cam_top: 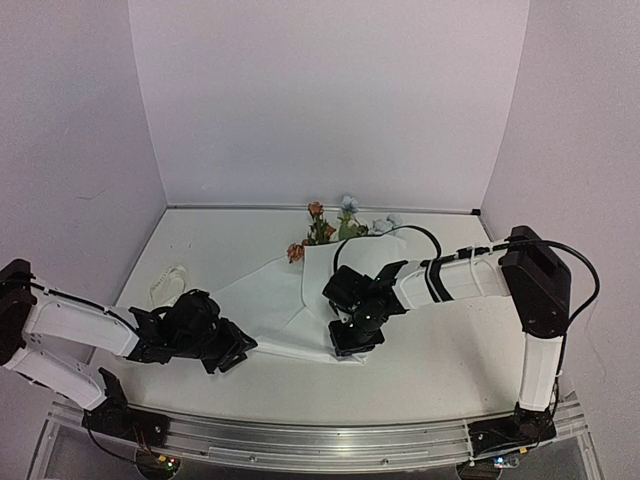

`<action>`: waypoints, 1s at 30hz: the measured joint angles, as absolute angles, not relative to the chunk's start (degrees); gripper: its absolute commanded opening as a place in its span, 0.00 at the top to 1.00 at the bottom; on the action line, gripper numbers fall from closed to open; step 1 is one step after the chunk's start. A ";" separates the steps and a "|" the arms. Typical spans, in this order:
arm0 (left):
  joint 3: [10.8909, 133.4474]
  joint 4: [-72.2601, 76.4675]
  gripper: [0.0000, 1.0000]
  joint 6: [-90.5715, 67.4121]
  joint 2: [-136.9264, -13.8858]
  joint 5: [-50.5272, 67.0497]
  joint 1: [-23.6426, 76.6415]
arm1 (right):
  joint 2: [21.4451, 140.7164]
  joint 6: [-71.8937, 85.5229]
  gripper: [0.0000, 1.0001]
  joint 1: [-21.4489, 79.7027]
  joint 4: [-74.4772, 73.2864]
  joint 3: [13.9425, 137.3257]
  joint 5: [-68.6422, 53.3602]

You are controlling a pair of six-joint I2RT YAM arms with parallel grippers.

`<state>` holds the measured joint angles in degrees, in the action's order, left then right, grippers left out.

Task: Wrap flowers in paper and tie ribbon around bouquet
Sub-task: Fold the 2/3-folded wrapping paper at the center of the board.

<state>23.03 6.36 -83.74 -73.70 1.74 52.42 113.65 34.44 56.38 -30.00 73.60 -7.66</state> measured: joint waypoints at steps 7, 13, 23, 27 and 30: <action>23.03 9.88 0.59 -87.34 -77.42 2.24 52.58 | 113.65 34.29 0.75 56.38 -30.02 73.60 -7.64; 23.21 14.25 0.69 -89.11 -82.72 0.83 52.58 | 113.65 34.28 0.74 56.38 -30.05 73.60 -7.64; 24.37 15.98 1.00 -86.56 -86.01 -2.55 52.84 | 113.65 33.66 0.48 56.48 -29.76 73.63 -8.06; 26.31 15.02 1.00 -81.62 -86.16 -3.18 52.91 | 113.56 33.26 0.30 56.84 -29.63 74.05 -8.18; 28.07 14.30 1.00 -78.06 -85.86 -3.25 53.26 | 113.62 32.70 0.22 57.07 -30.61 74.63 -7.63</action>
